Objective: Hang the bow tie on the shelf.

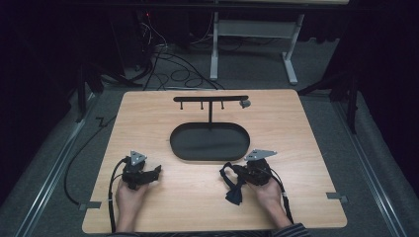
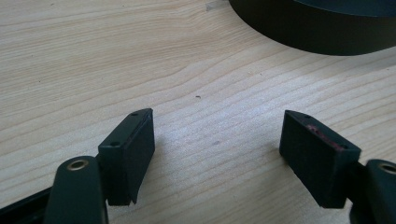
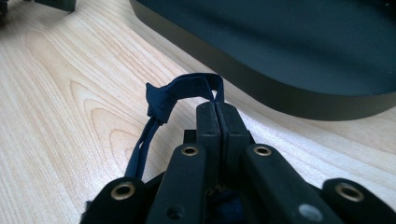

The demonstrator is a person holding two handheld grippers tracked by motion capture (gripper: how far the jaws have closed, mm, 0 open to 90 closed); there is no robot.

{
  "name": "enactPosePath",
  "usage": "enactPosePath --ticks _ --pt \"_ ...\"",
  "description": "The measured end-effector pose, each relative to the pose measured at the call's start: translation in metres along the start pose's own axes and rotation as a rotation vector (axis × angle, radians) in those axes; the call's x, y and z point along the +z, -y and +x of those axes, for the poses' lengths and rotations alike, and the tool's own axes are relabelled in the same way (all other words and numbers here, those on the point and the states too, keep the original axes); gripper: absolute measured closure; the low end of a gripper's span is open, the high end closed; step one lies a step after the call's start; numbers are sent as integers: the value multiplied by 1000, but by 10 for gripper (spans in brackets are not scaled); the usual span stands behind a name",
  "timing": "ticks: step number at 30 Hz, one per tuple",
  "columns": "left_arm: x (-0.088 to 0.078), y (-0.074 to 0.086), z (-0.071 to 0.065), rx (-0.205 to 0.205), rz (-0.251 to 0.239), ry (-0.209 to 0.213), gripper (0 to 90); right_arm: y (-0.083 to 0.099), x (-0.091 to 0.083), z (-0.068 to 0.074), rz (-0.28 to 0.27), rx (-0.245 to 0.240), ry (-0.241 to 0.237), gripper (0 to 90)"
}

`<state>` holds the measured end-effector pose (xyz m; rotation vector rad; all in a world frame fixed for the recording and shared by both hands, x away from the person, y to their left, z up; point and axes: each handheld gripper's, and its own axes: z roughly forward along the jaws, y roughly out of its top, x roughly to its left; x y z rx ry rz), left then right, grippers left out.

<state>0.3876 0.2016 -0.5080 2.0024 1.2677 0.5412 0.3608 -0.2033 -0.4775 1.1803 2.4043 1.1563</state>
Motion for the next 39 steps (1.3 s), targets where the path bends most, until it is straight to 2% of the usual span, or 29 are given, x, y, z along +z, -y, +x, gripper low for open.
enactPosePath --ticks 15,39 --pt "0 0 0 0 0 0 271 -3 -22 -2 -63 -3 19 900" --pt "0 0 0 0 0 0 271 -9 -48 -11 -104 14 59 900"
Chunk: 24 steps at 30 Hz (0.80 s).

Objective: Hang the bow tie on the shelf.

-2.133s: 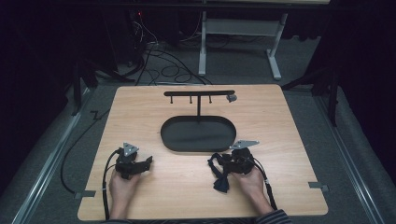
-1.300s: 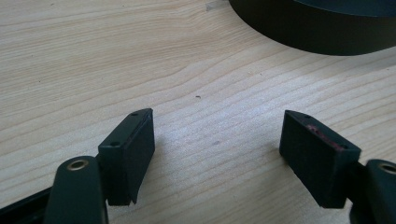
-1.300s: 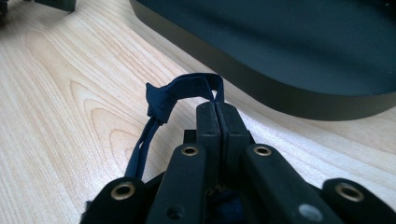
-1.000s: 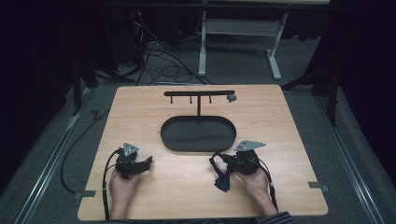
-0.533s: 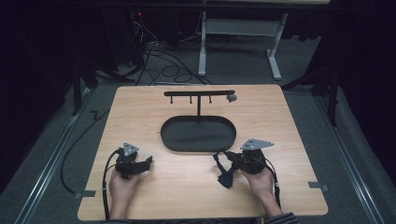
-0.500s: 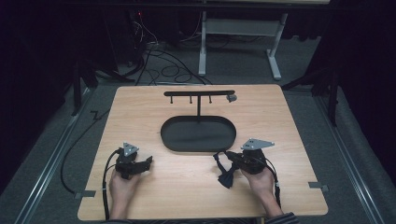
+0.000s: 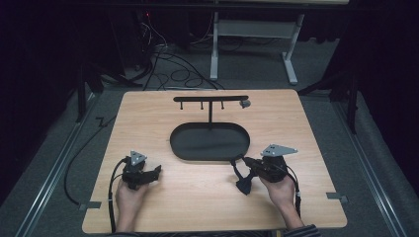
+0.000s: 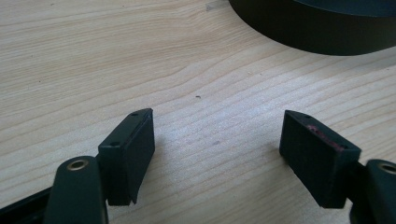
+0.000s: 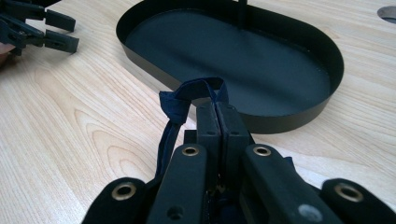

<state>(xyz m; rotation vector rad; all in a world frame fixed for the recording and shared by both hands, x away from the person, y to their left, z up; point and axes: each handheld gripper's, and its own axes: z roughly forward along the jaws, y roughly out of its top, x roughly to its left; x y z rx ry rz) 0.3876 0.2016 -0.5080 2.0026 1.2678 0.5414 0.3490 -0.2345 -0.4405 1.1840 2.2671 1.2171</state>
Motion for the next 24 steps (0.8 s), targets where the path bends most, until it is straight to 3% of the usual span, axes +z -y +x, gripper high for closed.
enactPosePath --ticks 24 --pt "0 0 0 0 0 1 270 -17 -15 -5 -39 -22 37 900"
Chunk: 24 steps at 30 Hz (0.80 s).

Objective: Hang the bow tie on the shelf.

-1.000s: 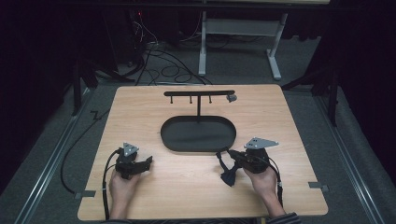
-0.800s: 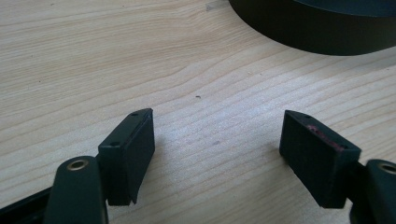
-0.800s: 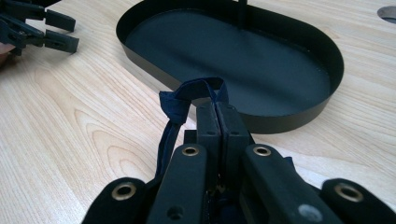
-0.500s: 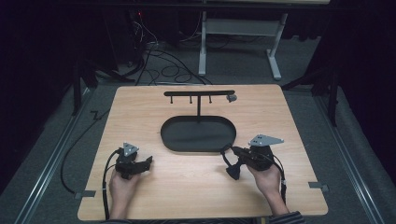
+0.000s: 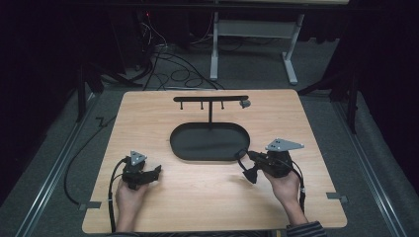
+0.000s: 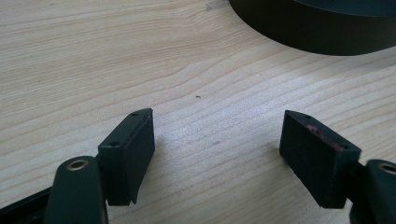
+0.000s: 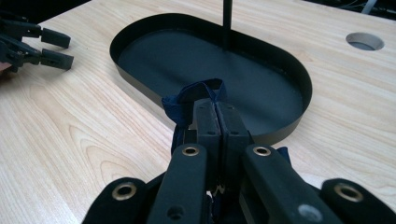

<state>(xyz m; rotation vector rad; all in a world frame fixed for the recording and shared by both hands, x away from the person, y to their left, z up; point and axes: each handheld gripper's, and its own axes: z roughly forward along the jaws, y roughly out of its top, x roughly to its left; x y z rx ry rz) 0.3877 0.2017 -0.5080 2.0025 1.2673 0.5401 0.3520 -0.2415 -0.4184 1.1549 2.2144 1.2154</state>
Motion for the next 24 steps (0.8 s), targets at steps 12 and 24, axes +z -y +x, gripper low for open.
enactPosePath --ticks 12,24 --pt "0 0 0 0 0 0 270 -12 -7 -5 -21 -7 20 900" --pt "0 0 0 2 0 0 269 -32 -11 -9 -56 -23 41 900"
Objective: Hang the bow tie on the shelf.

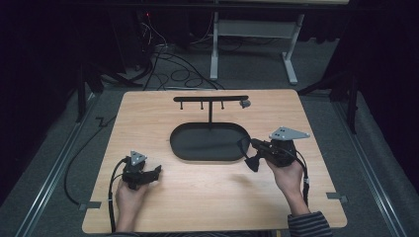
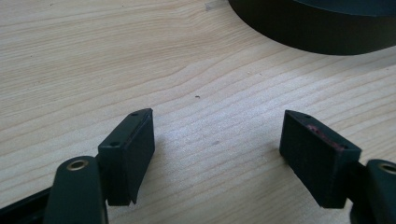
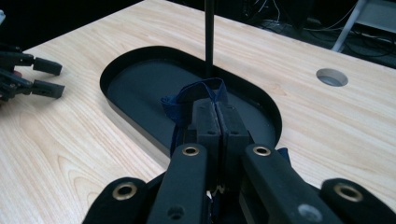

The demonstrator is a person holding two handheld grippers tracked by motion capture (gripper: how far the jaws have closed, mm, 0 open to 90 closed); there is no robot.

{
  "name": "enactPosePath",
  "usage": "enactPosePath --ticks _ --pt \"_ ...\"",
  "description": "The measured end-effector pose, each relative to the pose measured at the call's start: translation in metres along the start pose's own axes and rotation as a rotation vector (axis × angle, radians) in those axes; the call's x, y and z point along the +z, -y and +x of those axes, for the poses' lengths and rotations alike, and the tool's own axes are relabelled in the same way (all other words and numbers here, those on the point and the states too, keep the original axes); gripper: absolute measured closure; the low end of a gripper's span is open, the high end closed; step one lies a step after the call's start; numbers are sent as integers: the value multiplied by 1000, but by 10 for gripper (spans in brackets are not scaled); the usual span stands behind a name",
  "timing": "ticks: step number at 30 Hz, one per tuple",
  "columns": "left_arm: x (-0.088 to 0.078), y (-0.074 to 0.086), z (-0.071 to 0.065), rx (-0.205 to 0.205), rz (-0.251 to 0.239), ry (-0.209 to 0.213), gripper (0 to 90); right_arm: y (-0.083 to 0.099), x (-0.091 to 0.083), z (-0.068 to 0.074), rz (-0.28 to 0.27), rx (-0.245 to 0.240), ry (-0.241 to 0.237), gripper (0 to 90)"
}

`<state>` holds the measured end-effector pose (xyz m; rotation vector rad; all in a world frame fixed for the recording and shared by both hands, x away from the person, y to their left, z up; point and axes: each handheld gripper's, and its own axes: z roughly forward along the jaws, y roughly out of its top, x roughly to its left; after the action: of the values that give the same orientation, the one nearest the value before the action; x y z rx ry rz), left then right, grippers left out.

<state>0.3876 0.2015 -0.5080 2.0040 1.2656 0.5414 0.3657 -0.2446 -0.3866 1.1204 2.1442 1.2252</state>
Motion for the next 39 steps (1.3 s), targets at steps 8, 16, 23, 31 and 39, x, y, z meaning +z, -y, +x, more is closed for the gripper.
enactPosePath --ticks 8,16,23,31,39 --pt "0 0 0 0 0 3 269 -10 -3 -3 1 -1 26 900" --pt "0 0 0 3 0 4 269 -16 -3 -6 12 6 44 900" --pt "0 0 0 2 0 4 269 -24 -2 -6 15 3 53 900" --pt "0 0 0 6 -4 7 270 -34 -2 -6 15 4 62 900" --pt "0 0 -1 11 1 11 270 -48 3 -4 19 -24 75 900"
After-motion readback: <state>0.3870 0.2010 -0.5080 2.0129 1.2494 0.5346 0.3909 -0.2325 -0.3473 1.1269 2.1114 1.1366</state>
